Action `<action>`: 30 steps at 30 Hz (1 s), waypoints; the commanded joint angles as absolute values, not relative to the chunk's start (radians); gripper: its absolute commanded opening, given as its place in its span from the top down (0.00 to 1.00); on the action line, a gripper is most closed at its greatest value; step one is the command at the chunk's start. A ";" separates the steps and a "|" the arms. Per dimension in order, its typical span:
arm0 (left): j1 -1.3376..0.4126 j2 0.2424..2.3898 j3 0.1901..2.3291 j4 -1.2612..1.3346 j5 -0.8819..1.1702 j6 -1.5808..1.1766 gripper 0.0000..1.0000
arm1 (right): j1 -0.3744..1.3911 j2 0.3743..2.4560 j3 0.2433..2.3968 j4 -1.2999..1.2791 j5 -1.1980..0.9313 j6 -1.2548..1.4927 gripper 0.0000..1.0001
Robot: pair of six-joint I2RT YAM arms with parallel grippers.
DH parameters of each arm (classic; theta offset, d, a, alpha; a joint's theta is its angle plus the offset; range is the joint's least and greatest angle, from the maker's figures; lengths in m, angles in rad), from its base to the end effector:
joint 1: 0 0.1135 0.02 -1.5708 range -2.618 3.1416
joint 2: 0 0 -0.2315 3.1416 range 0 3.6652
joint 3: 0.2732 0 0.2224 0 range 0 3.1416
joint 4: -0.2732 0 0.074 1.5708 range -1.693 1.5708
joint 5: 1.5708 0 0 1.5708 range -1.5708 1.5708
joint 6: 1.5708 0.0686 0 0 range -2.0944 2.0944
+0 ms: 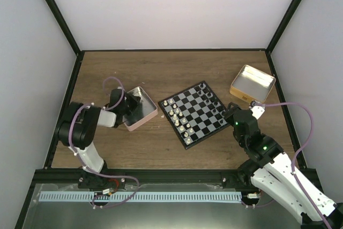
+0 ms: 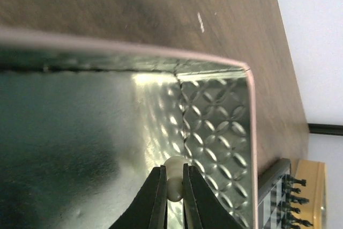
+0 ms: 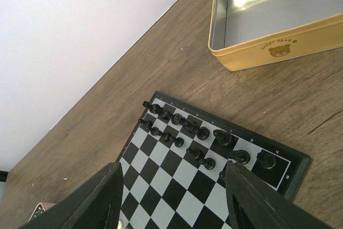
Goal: Set up the chess pieces on the board
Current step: Pick up the chess piece from the storage box, then place the chess piece on the chessboard.
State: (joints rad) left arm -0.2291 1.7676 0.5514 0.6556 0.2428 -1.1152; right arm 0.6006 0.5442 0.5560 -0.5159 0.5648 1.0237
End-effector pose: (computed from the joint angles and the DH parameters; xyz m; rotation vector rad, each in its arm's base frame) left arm 0.3030 -0.0876 0.0858 -0.8438 2.1395 -1.0091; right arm 0.1452 0.0550 0.2322 0.7517 1.8753 0.4558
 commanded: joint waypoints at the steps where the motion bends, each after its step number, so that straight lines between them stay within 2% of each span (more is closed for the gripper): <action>1: -0.238 1.638 0.625 0.304 0.146 -0.949 0.96 | 0.597 0.543 0.561 -0.524 0.581 1.037 0.46; 8: -0.285 1.502 0.748 -0.007 0.101 -0.715 0.95 | 0.597 0.562 0.556 -0.508 0.567 1.035 0.46; 16: -0.526 1.495 0.961 -0.248 0.054 -0.487 0.95 | 0.595 0.562 0.566 -0.512 0.578 1.033 0.46; 24: -0.827 1.622 1.184 -0.392 0.016 -0.272 0.94 | 0.597 0.522 0.577 -0.551 0.623 1.035 0.46; 30: -0.926 1.694 1.295 -0.514 -0.004 -0.253 0.94 | 0.595 0.503 0.596 -0.609 0.683 1.074 0.46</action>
State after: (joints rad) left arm -0.8974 1.6627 1.2346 -0.3840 0.0193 -0.3130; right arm 0.6006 0.5217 0.5568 -0.5541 0.5999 1.0344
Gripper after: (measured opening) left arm 0.079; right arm 0.536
